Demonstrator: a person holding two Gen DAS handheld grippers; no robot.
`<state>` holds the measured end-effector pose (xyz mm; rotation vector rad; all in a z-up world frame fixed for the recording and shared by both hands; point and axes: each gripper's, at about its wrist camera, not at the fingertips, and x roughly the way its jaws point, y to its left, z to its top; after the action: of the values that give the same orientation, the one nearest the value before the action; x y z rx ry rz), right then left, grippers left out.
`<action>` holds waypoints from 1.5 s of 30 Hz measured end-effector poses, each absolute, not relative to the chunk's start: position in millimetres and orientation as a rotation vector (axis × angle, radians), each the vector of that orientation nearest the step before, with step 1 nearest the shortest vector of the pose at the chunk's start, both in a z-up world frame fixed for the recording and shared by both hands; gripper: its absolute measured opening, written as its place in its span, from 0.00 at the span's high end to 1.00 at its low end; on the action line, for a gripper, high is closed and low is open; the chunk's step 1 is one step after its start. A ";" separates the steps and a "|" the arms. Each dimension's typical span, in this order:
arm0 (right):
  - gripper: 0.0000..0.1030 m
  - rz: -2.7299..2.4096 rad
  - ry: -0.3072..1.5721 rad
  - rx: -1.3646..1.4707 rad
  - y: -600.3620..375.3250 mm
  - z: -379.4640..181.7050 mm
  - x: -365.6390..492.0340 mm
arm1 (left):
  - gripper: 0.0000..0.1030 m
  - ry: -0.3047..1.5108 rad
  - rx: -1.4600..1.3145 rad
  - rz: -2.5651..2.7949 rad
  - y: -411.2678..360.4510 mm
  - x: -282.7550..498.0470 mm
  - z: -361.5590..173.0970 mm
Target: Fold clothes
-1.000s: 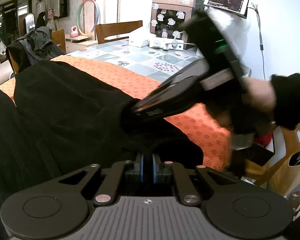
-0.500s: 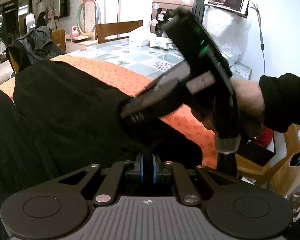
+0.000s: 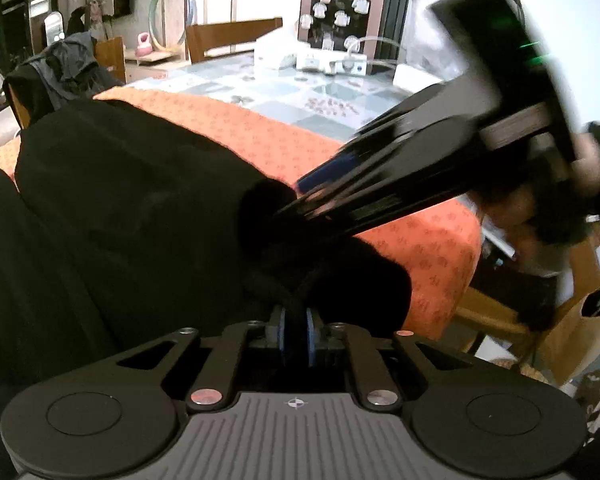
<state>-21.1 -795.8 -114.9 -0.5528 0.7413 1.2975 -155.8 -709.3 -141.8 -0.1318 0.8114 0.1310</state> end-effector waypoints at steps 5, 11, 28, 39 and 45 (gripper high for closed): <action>0.60 1.250 0.750 -0.541 -834.7 -107.8 -24.6 | 0.74 0.824 -0.148 0.131 -706.5 -160.2 -148.5; 0.41 1.269 0.739 -0.526 -863.9 -101.3 -50.8 | 0.48 0.780 -0.114 0.199 -704.9 -196.0 -131.4; 0.51 1.289 0.640 -0.662 -847.7 -117.2 -97.3 | 0.43 0.887 -0.223 0.578 -669.7 -322.4 -131.3; 0.93 1.195 0.656 -0.727 -859.3 -134.5 -105.7 | 0.43 0.899 -0.288 0.587 -662.9 -364.5 -119.7; 0.76 1.196 0.678 -0.619 -866.2 -110.7 -107.2 | 0.43 0.878 -0.241 0.602 -645.4 -378.0 -98.6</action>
<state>-107.2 -866.2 -110.7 -0.6185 0.6778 1.1959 -378.0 -645.4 -98.6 -0.2410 0.8779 0.6023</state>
